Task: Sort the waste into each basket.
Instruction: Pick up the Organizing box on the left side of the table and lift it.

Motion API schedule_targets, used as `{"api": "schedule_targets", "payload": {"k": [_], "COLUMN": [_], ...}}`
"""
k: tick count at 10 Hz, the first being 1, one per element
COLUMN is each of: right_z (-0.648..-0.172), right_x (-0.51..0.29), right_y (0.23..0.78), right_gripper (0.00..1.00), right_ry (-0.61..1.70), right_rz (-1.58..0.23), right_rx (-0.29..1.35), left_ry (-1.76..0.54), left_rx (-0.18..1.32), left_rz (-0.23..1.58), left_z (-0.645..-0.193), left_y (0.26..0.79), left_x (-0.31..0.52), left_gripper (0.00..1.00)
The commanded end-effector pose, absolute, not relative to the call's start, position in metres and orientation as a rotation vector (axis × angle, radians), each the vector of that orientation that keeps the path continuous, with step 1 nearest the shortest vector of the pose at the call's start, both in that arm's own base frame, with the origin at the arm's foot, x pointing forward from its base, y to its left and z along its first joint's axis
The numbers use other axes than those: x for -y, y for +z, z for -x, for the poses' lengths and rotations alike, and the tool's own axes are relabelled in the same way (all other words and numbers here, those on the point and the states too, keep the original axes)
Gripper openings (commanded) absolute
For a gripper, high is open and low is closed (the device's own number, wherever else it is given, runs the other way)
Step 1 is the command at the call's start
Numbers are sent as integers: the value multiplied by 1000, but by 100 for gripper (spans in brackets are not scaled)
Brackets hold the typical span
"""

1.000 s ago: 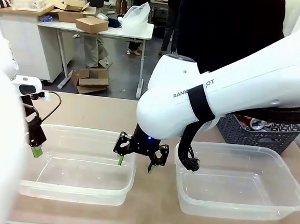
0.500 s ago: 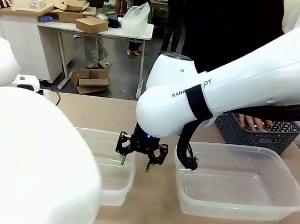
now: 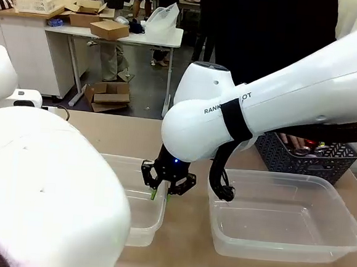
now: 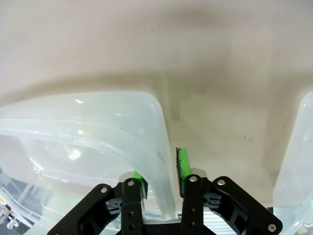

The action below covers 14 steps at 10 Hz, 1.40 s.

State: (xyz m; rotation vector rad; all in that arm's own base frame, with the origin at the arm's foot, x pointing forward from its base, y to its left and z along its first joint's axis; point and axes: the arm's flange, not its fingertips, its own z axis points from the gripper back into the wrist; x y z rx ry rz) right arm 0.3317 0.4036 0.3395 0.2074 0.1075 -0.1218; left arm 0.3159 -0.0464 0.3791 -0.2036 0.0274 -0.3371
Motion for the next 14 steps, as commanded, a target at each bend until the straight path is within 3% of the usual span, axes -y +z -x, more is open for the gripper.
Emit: {"api": "schedule_targets", "payload": {"k": [1, 6, 13, 14], "right_z": [-334, -340, -367, -373], "right_x": [-411, -405, -380, -373], "right_y": [343, 347, 492, 486], "right_gripper": [0, 0, 0, 0], "right_ry": [-142, -149, -27, -28], "right_rz": [-181, -186, -148, -163], "right_rx": [-93, -123, -216, -250], "left_ry": [-364, -391, -617, -502], "left_rx": [-20, 40, 232, 212], "left_rz": [236, 224, 333, 250], "left_z": [-220, -231, -315, -297], "left_y": [322, 351, 539, 487], "left_x": [38, 39, 48, 40], "left_gripper": [0, 0, 0, 0]}}
